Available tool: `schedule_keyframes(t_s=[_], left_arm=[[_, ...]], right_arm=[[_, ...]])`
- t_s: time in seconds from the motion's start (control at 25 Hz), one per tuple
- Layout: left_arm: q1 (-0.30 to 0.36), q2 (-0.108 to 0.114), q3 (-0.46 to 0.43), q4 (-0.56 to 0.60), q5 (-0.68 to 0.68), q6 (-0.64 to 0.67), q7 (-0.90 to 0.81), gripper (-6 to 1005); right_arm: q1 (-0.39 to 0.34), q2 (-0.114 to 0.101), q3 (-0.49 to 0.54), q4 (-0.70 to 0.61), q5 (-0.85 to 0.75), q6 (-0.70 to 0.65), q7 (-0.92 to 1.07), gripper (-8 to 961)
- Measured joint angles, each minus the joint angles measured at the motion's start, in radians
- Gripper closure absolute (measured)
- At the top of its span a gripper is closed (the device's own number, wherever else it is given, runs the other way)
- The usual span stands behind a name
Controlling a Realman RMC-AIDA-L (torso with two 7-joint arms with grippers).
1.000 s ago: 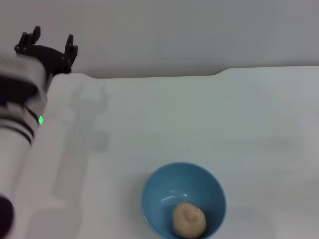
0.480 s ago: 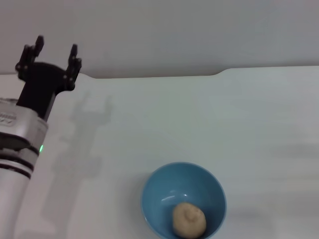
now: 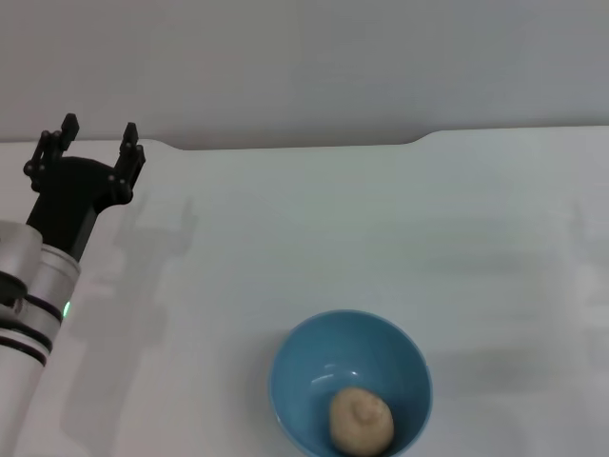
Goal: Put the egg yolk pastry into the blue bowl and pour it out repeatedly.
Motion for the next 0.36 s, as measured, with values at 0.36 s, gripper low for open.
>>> schedule_keyframes(t_s=[0.36], left_arm=[[0.015, -0.001, 0.0, 0.016, 0.001, 0.001, -0.015, 335]], right_arm=[[0.029, 0.003, 0.001, 0.084, -0.004, -0.006, 0.054, 486]])
